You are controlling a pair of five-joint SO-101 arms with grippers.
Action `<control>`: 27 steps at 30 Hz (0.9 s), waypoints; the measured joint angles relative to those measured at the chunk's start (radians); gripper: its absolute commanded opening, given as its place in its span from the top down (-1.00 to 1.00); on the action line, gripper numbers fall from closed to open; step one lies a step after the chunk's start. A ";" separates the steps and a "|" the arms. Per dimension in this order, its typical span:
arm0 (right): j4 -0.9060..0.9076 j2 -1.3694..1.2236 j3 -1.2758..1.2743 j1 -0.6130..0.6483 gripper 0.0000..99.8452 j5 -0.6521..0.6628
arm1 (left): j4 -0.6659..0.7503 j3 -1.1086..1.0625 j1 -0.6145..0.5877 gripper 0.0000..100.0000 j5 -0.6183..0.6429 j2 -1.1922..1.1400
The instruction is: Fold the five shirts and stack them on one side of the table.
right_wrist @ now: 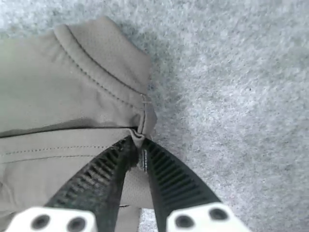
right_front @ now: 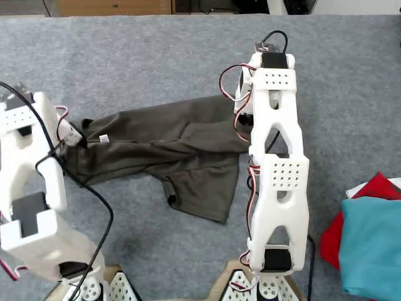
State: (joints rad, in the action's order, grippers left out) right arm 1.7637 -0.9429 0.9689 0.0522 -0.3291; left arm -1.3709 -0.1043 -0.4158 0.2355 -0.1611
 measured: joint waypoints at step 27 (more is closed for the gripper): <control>0.000 0.000 0.000 0.000 0.99 0.000 | 0.003 0.141 -0.002 0.70 -0.147 -0.155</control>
State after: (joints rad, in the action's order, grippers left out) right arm 1.7637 -0.9429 0.9689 0.0522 -0.3291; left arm -1.3679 0.0368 -0.4173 0.0882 -0.3161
